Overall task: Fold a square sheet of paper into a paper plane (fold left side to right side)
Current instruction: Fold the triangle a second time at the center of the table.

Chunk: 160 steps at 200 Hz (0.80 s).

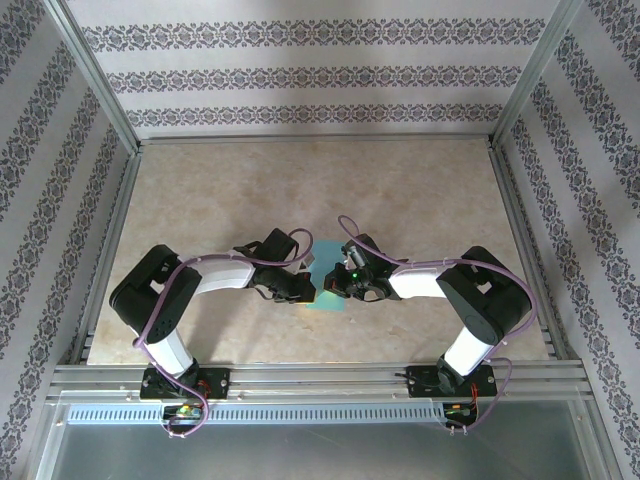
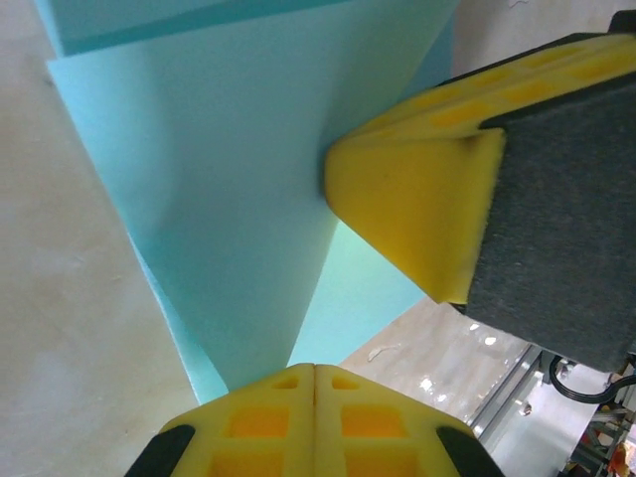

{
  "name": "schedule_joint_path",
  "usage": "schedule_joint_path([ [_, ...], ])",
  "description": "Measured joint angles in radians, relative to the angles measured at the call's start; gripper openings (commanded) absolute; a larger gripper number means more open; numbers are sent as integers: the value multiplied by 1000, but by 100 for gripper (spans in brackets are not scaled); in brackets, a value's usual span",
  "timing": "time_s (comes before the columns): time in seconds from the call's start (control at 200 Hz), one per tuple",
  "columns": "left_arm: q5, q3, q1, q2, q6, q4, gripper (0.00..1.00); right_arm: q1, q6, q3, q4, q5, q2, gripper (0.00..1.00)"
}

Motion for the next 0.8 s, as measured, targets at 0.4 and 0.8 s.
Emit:
schedule_joint_path([
  [0.4,-26,0,0,11,11,0,4,0,0,1,-3,0,0,0],
  [0.8,-29,0,0,23,14,0,4,0,-1,1,-3,0,0,0],
])
